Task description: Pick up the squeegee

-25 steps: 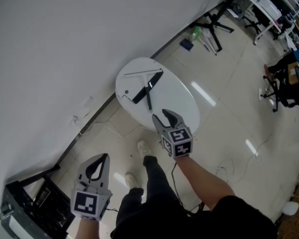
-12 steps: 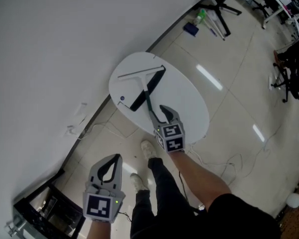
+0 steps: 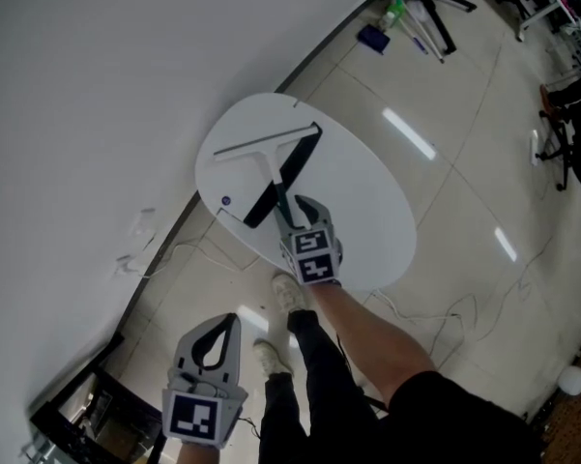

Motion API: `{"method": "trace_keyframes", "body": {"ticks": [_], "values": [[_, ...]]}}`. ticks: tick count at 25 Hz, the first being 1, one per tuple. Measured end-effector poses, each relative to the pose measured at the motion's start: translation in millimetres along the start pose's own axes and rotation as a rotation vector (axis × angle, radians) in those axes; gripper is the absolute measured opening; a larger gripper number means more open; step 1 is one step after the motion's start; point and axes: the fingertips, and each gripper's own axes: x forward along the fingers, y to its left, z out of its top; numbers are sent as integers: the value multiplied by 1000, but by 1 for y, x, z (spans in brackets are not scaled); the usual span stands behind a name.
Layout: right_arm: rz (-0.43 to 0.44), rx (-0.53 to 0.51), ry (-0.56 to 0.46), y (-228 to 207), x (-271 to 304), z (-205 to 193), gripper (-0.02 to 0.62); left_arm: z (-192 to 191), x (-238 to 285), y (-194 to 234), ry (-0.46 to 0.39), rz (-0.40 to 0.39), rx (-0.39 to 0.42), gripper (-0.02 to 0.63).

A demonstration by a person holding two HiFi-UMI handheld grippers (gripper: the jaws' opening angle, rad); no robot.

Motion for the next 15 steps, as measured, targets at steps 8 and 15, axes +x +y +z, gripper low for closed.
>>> {"method": "trace_keyframes", "body": {"ticks": [8, 15], "values": [[-15, 5, 76, -7, 39, -25, 179, -14, 13, 8, 45, 6, -22, -2], [-5, 23, 105, -6, 46, -33, 153, -16, 16, 11, 56, 10, -25, -2]]}}
